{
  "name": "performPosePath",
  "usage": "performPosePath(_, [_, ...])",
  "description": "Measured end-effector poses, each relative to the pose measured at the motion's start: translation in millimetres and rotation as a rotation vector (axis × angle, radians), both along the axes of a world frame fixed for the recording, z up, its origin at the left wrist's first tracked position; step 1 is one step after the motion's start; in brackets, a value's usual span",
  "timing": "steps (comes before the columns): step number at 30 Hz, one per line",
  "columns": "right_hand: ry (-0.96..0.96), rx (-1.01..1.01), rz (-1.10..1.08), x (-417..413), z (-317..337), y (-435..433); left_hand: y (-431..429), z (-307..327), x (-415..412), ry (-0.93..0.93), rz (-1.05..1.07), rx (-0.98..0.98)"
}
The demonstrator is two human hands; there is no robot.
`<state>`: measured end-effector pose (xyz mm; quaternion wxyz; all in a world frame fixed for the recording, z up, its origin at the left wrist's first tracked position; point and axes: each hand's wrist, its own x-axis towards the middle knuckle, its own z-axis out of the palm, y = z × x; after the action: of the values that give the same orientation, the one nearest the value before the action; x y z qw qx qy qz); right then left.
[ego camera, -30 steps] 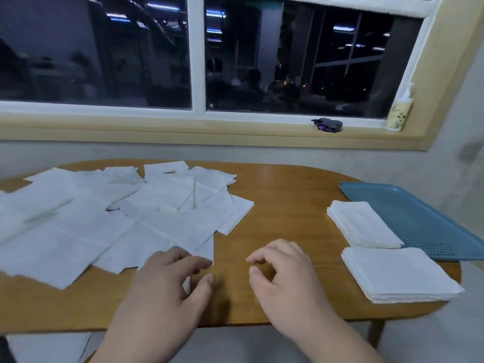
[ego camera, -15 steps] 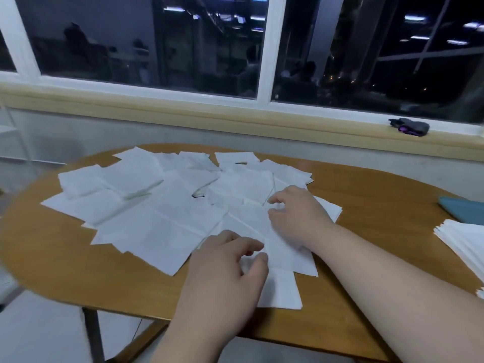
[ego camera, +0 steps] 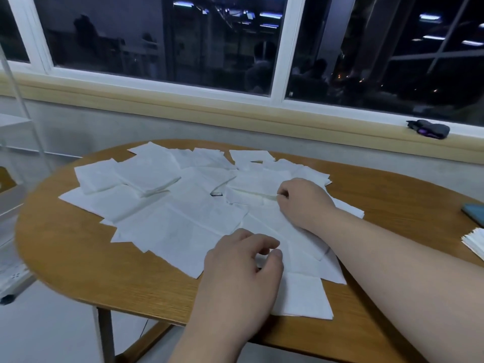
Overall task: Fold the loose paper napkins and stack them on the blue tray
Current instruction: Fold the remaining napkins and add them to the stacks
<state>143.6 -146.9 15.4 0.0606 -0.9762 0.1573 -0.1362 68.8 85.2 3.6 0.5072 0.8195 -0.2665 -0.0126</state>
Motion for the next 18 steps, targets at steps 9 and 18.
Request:
performPosePath(9, [-0.282,0.228,0.032,-113.2,38.2,24.0,-1.0,-2.6,-3.8,-0.180,0.029,-0.028])
performPosePath(18, [-0.341,0.523,0.000,-246.1,34.5,34.2,-19.8,6.5,-35.2,-0.136,-0.192,0.068])
